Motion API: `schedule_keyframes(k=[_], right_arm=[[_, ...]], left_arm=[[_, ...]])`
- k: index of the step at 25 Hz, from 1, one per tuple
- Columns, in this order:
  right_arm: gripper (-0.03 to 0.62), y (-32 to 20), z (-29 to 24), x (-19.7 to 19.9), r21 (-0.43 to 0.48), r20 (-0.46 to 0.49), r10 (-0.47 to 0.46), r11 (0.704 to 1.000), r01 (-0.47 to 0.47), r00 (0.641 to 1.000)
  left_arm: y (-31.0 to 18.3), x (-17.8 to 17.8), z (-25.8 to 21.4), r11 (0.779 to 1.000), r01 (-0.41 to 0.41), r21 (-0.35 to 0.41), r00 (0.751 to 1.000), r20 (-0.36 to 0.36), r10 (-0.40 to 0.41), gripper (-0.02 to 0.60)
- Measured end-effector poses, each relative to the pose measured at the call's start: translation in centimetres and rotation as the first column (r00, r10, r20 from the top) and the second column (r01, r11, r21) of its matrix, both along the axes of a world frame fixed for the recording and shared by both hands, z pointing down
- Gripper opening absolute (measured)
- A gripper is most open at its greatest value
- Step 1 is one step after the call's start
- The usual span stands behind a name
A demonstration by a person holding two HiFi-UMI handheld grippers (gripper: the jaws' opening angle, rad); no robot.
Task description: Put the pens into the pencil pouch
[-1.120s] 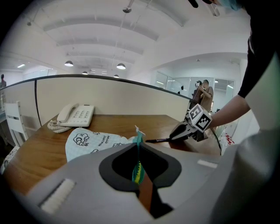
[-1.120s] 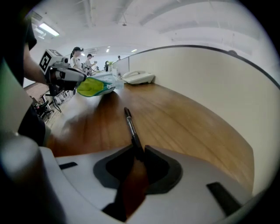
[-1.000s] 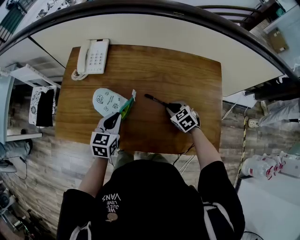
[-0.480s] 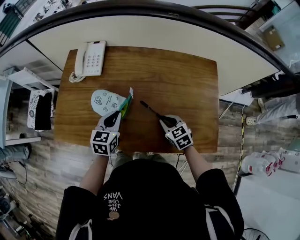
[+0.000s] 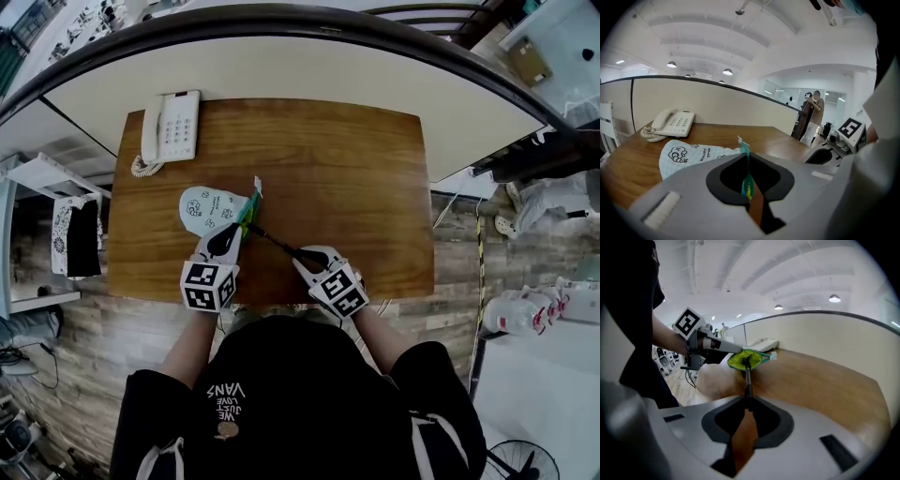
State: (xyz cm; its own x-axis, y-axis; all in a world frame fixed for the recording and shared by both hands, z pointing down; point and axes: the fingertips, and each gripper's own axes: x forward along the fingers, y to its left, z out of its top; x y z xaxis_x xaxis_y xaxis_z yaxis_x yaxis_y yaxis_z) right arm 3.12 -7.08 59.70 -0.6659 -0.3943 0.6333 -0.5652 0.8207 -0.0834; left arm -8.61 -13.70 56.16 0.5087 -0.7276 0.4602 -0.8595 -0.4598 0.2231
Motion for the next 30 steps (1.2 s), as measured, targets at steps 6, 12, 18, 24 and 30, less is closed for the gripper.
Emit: schedule_keyframes(k=[6,12,18,24,30], right_arm=[[0.066,-0.7,-0.5,-4.0,0.052,-0.092,-0.106,0.992,0.111,0.99],[0.066,-2.2,-1.0,-8.5,0.064,-0.105,-0.161,0.984,0.168,0.981],[0.066,-3.4,-0.8,-11.7,0.066,-0.101,-0.183,0.98,0.19,0.978],[0.067,-4.2,-0.7,-13.6,0.066,-0.067,-0.178,0.981,0.182,0.982],[0.082,-4.5,-0.5,-14.6,0.027,0.006,-0.128,0.991,0.128,0.992]], left_arm=[[0.8,-0.4,0.1,1.0,-0.03,-0.007,0.999,-0.014,0.03,0.029],[1.7,-0.4,0.1,0.997,-0.071,-0.01,0.997,-0.027,0.071,0.029],[1.9,-0.9,-0.5,0.995,-0.1,-0.002,0.994,-0.046,0.1,0.029],[1.9,-1.2,-0.9,0.994,-0.108,0.001,0.991,-0.074,0.107,0.029],[1.6,-2.1,-1.1,0.992,-0.126,0.004,0.989,-0.083,0.126,0.029]])
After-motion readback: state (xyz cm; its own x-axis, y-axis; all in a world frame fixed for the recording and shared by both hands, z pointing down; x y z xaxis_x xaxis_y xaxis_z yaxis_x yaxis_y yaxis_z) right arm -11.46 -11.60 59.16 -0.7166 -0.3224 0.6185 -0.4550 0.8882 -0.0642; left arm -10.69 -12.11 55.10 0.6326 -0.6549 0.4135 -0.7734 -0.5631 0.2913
